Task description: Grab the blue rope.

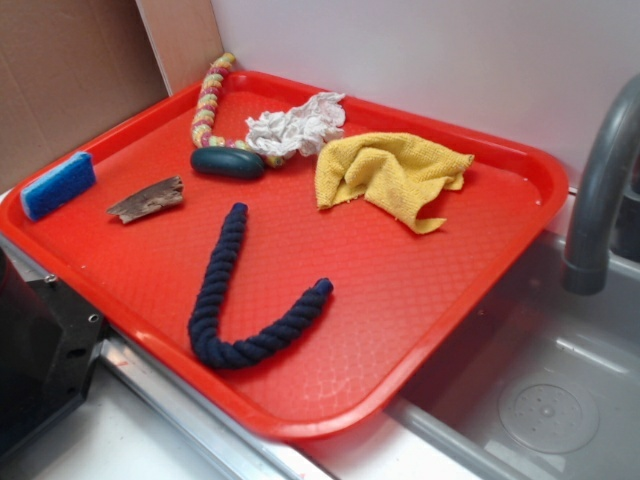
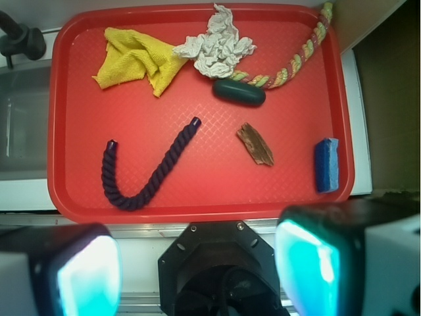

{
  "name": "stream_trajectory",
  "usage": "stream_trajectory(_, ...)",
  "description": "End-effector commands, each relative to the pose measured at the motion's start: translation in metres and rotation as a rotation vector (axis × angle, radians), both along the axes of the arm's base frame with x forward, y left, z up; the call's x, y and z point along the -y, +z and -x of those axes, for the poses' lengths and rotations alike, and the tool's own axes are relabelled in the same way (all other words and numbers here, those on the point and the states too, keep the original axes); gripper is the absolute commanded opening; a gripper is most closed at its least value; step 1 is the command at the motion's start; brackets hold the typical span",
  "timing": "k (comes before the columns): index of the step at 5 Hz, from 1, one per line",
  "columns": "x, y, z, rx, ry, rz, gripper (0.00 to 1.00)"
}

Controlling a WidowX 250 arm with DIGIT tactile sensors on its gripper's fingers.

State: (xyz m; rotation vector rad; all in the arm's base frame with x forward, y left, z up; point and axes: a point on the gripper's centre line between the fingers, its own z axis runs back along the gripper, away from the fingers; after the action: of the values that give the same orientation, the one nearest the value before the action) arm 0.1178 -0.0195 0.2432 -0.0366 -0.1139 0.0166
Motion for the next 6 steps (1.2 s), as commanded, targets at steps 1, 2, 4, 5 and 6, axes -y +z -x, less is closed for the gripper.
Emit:
stream_trajectory(1, 0.000, 0.000, 0.000, 0.000, 0.000, 0.000, 1.00)
stream_trajectory(2, 0.003, -0.050, -0.011, -0.012, 0.134, -0.064, 1.00)
stream_trajectory(4, 0.023, -0.150, -0.036, -0.031, 0.254, -0.044, 1.00)
stream_trajectory(5, 0.036, -0.198, -0.037, -0.086, 0.243, 0.045, 1.00)
stream_trajectory(6, 0.056, -0.224, -0.034, -0.162, 0.214, 0.021, 1.00)
